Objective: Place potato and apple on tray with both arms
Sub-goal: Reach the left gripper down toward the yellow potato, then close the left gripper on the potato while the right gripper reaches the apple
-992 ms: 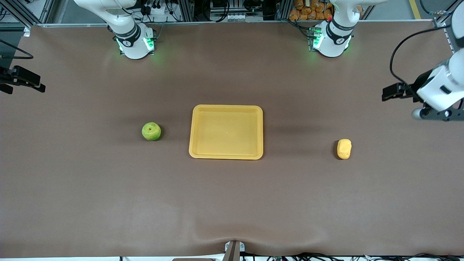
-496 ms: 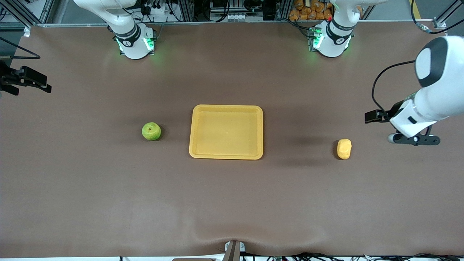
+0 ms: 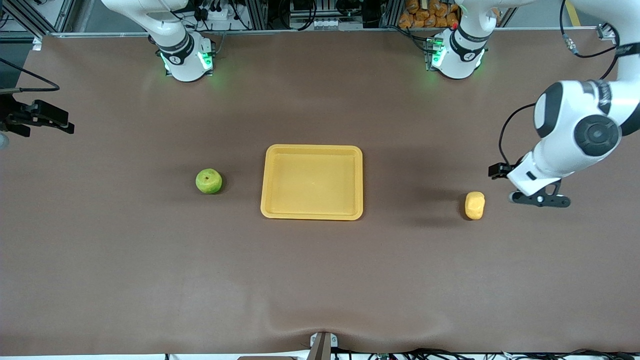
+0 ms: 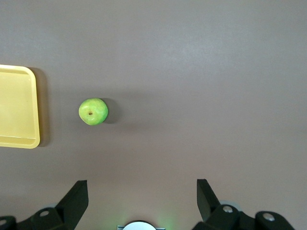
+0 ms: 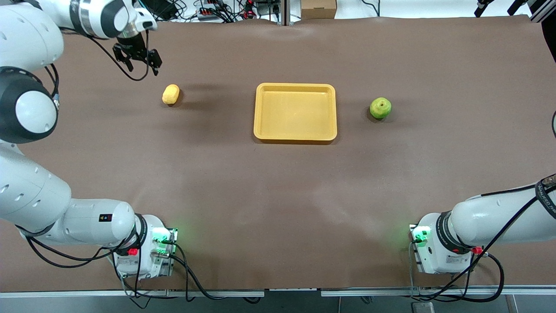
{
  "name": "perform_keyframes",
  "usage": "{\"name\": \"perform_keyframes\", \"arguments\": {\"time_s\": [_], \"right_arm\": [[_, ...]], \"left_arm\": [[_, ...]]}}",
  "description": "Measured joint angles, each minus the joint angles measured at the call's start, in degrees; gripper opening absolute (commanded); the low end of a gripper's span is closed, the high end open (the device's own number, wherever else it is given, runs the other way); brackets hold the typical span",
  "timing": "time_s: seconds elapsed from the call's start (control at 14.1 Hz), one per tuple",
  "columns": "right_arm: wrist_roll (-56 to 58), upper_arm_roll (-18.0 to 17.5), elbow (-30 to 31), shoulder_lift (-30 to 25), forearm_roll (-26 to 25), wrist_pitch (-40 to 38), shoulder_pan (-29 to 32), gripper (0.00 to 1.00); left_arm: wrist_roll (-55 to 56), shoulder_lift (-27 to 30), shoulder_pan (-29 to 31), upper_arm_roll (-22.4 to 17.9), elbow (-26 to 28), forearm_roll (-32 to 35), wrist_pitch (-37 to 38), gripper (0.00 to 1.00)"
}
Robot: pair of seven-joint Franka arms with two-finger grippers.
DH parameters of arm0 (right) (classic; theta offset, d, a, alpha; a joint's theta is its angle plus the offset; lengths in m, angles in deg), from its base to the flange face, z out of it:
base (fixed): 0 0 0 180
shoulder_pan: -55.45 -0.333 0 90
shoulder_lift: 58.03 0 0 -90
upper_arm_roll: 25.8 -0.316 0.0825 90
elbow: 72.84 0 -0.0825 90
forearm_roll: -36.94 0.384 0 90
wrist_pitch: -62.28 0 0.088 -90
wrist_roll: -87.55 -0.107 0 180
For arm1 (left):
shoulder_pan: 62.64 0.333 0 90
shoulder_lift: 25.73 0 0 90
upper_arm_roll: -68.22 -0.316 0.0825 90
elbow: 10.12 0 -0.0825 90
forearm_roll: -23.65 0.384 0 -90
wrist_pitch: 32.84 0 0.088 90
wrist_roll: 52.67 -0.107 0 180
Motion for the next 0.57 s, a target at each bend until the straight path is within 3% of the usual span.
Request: {"name": "perform_keyframes", "arguments": {"time_s": [0.57], "right_arm": [[0.0,0.5,-0.01,5.21,-0.03,0.44,0.14,1.0]], "left_arm": [[4.3,-10.2,0.38,-0.04,2.8,0.07,-16.05,1.0]]}}
